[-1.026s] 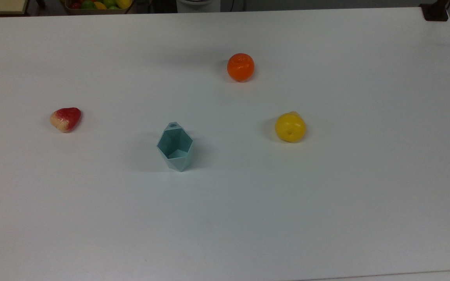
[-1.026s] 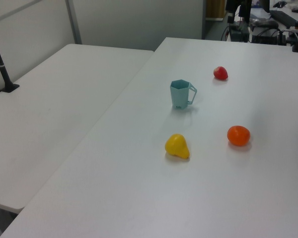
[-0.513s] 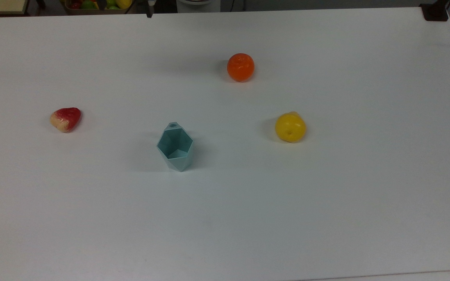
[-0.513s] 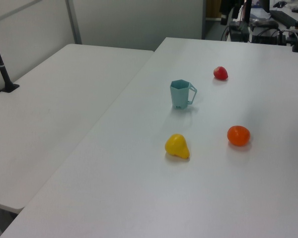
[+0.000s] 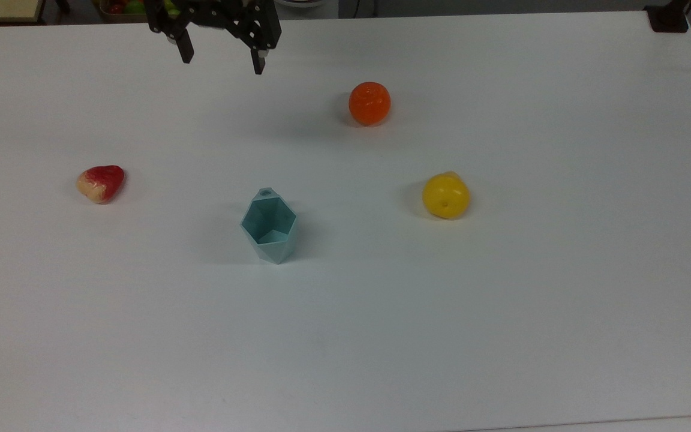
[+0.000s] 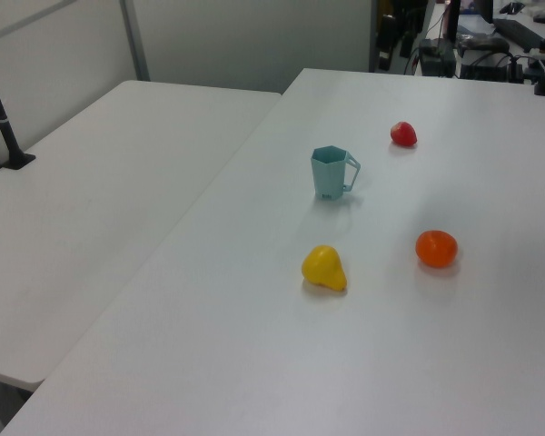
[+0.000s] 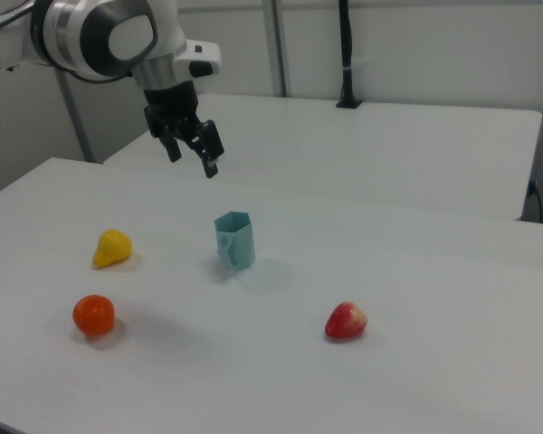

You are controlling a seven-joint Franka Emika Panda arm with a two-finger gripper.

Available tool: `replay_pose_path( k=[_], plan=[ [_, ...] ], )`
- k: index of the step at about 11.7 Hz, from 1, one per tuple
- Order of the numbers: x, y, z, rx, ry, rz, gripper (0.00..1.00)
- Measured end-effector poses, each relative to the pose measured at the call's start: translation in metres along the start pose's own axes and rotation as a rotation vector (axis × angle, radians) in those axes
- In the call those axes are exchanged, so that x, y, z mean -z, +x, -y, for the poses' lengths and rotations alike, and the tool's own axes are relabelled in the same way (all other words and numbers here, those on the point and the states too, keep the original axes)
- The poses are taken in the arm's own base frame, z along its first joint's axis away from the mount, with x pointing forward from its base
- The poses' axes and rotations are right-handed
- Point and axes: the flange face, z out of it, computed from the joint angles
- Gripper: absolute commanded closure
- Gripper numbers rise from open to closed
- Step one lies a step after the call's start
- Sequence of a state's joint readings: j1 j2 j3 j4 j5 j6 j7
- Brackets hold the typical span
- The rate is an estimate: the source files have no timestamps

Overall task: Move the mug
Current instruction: 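Move the open gripper toward the teal mug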

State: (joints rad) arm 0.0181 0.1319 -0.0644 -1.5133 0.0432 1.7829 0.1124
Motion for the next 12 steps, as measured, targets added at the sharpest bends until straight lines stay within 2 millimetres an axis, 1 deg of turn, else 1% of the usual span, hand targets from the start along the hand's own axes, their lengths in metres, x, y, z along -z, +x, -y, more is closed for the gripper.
replay_pose_path(
  k=[5, 8, 12],
  plan=[
    [-0.026, -0.003, 0.016, 0.026, 0.006, 0.01, 0.0],
    [-0.032, -0.006, 0.02, 0.034, 0.007, 0.022, 0.0],
    [-0.034, -0.005, 0.02, 0.033, 0.006, 0.026, 0.0]
  ],
)
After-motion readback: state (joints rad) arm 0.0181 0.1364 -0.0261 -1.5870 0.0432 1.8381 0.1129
